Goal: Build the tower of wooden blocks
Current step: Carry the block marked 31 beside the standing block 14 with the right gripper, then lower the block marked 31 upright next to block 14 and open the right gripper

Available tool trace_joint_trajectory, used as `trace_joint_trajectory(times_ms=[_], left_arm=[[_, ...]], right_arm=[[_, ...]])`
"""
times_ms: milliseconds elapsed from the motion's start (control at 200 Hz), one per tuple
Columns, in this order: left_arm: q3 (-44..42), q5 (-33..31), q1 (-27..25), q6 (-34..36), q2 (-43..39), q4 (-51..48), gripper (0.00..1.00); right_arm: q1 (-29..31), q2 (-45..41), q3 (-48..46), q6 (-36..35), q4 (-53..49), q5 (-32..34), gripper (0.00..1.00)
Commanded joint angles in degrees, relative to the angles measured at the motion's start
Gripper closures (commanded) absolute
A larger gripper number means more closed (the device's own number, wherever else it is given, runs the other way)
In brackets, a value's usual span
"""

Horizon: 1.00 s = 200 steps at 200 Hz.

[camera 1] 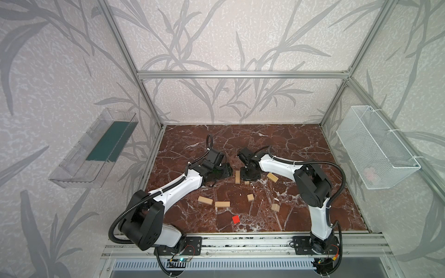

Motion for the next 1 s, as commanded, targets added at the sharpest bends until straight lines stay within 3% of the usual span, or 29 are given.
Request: trace_joint_trajectory(times_ms=[0,200,470,750,995], left_arm=[[-0.1,0.3,0.2,-0.7,0.6,0.6,0.3],[-0.1,0.8,0.2,-0.4,0.3,0.4,0.3],[0.3,4.3,0.1,-0.5,1.3,1.4,0.3],[1.5,7.3,-0.7,-0.6,5.2,2.7,0.3],[1.5,6.8,-2.1,-1.2,7.2,4.0,0.3]], right_arm=[[0.3,0.2,2.2,-0.3,-1.4,-0.2,0.66],[-0.3,-3.7,2.0,-1.4,-1.8,-1.7,0.57],[-4.7,-11.0,-7.2,-3.9,4.4,-11.9,0.57],[-7.1,-14.3,-18.1,-6.1,17.4,-20.3,0.57],[-8.3,-13.6,-21.8,-5.0,24.4,-21.7,0.57]])
